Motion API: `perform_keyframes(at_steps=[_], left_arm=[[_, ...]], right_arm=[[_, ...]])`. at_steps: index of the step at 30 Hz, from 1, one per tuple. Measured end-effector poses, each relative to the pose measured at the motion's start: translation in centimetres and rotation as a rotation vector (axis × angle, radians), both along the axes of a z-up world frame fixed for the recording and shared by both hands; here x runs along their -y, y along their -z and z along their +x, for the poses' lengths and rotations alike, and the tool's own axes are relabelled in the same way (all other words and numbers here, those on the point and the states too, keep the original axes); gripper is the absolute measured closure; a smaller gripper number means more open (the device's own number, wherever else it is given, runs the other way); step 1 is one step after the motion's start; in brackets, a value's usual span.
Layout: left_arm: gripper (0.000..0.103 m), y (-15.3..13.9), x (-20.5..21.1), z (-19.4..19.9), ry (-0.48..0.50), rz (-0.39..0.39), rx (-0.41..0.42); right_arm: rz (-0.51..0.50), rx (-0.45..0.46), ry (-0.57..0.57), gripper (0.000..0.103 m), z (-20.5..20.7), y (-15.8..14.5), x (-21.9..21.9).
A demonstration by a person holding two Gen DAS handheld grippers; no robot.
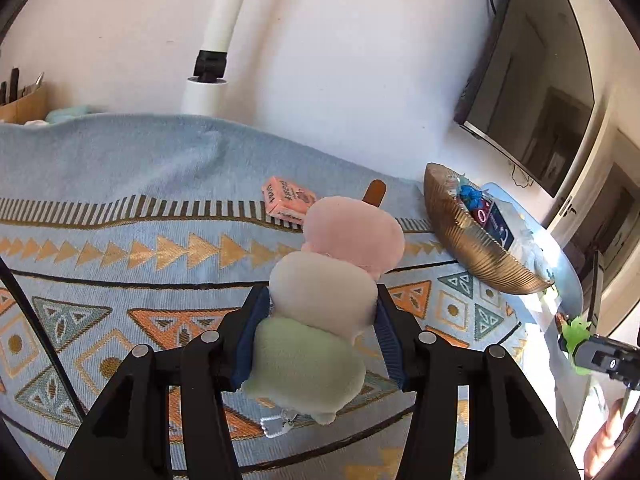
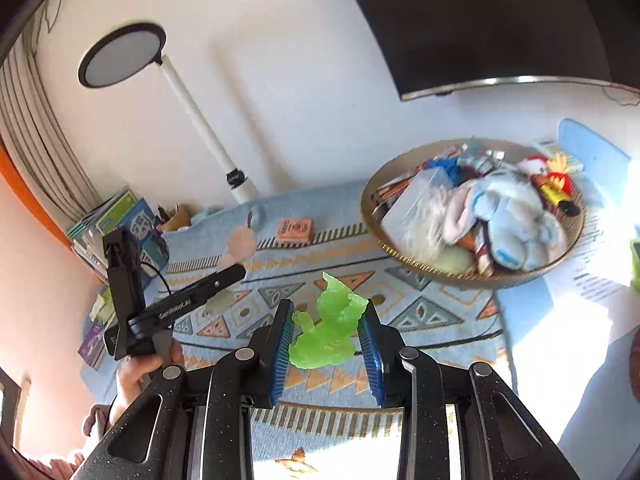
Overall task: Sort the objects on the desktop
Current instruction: 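Carry the plush and green toy into the golden basket and release both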
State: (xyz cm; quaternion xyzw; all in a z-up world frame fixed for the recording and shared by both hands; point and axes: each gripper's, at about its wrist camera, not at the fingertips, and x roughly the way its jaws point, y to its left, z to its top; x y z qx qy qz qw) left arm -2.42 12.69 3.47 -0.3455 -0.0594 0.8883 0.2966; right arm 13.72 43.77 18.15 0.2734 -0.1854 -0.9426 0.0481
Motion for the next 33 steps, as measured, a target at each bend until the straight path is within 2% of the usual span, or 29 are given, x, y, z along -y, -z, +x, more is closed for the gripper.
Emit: perform_keyframes(at_steps=[3, 5, 9, 12, 16, 22, 23, 24, 25, 27, 30, 33], left_arm=[[0.054, -3.1, -1.7, 0.9, 0.070, 0.079, 0.014], [0.054, -5.4, -3.4, 1.0, 0.110, 0.116, 0.005], [0.054, -9.4, -8.0, 0.8, 0.170, 0.106, -0.072], [0.054, -10.8, -11.5, 0.2, 0.204, 0.117, -0.090], [0.054, -10.9, -15.4, -1.0, 0.203, 0.109, -0.083], [0.052, -8.9, -19.8, -2.5, 0.182, 0.043, -0.072], [0.050, -8.6, -20.5, -2.8, 0.182, 0.041, -0.071], [0.049, -8.3, -21.2, -3.2, 0.173, 0.035, -0.070], [0.047, -8.0, -21.8, -3.5, 0.164, 0.025, -0.061], [0.047, -7.4, -22.4, -4.3, 0.168, 0.021, -0.026], [0.047, -6.7, -21.9, -5.0, 0.188, 0.048, 0.041], [0.047, -6.6, -20.2, -4.4, 0.183, 0.076, 0.035]], right_arm=[[0.062, -0.106, 0.146, 0.072, 1.6, -3.2, -3.4], [0.066, -0.158, 0.215, 0.072, 1.8, -4.6, -4.9], [0.061, -0.231, 0.296, 0.072, 1.3, -6.4, -6.9], [0.072, -0.244, 0.308, 0.072, -0.4, -7.1, -7.8], [0.137, -0.193, 0.316, 0.071, -4.2, -6.3, -7.8], [0.055, -0.106, 0.267, 0.070, -9.7, -2.9, -8.6], [0.037, -0.079, 0.263, 0.066, -10.3, -2.5, -9.0], [0.007, -0.059, 0.266, 0.046, -10.5, -2.0, -9.4], [-0.034, -0.066, 0.260, 0.032, -10.3, -1.7, -9.8], [-0.081, -0.089, 0.250, 0.031, -9.5, -1.5, -10.2], [-0.073, -0.101, 0.250, 0.031, -8.1, -1.9, -10.0], [-0.112, -0.115, 0.222, 0.030, -6.8, -2.4, -9.3]])
